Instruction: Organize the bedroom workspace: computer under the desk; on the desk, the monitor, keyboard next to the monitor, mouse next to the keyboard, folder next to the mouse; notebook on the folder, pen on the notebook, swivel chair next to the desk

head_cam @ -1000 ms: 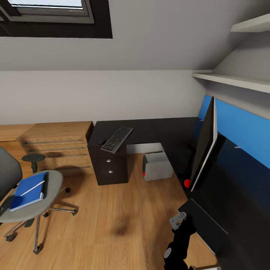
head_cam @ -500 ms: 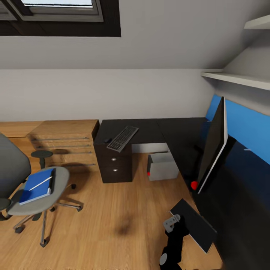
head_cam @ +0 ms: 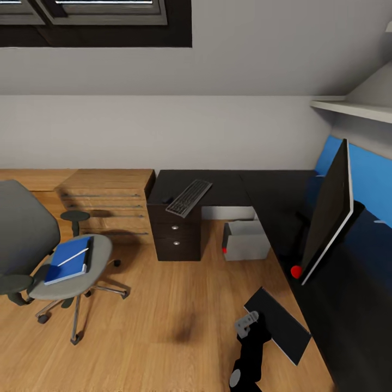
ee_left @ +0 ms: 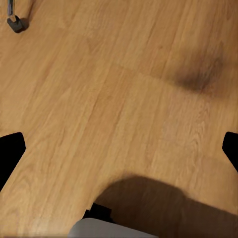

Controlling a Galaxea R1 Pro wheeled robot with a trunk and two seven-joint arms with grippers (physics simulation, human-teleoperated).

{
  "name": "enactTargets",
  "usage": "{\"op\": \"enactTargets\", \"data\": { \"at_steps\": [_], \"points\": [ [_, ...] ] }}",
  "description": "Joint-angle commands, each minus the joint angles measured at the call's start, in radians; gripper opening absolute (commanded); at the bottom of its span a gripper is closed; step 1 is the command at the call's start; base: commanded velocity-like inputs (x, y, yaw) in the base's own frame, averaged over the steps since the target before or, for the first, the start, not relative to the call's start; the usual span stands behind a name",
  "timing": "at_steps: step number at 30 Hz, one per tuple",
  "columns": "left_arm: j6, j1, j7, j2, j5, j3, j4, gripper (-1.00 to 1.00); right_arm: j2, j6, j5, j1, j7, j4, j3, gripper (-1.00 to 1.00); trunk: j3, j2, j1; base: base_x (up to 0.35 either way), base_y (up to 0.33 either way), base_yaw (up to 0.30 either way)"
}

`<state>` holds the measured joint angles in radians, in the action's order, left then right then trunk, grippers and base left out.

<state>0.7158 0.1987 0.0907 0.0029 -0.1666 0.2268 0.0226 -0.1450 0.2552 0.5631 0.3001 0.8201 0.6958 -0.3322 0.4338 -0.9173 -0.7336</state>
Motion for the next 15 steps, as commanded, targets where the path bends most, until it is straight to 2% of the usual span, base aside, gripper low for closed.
{"op": "enactTargets", "data": {
  "at_steps": [1, 15],
  "points": [
    [0.002, 0.001, 0.009, 0.0, -0.01, 0.002, -0.001, 1.0, 0.0, 0.01, 0.008, 0.001, 0.003, 0.0, -0.001, -1.0, 0.002, -0.001, 0.0, 0.0, 0.0, 0.029],
    [0.002, 0.001, 0.006, 0.002, -0.01, 0.002, -0.001, 1.0, -0.02, 0.01, 0.009, 0.001, 0.004, 0.002, -0.002, -1.0, 0.017, -0.001, 0.0, 0.0, 0.0, -0.021]
  ]
}}
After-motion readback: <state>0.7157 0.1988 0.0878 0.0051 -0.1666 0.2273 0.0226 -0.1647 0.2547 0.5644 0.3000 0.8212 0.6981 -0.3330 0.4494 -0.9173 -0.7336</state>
